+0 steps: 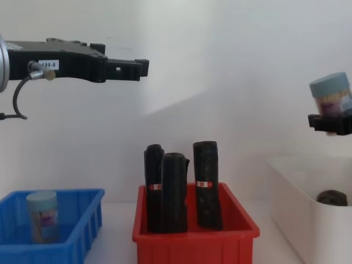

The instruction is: Pick the cotton swabs from the blue box and place them into the white box.

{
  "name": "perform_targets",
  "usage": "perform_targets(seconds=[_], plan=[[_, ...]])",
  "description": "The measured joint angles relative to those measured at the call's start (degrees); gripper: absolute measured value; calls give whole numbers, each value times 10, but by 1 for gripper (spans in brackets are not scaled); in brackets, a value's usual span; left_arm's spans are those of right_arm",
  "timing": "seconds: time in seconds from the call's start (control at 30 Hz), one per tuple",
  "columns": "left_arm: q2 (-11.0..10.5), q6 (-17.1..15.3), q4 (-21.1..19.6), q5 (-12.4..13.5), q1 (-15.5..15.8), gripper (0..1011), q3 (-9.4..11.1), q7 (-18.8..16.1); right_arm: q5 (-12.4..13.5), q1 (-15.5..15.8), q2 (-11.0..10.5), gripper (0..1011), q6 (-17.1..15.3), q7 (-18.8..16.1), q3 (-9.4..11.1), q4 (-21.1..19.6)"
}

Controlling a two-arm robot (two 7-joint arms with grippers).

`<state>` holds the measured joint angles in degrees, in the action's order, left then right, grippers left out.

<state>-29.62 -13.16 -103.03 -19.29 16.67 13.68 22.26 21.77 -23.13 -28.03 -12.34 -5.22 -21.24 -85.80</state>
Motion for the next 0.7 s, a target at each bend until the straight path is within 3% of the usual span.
perform_targets(seconds=[0.3,0.7], plan=[[0,0,0,0,0,1003,0,0,54,-25,13,652,-39,-14,10,51],[0,0,0,0,0,1003,0,0,74,-70,31,652,-77,-40,20,117]])
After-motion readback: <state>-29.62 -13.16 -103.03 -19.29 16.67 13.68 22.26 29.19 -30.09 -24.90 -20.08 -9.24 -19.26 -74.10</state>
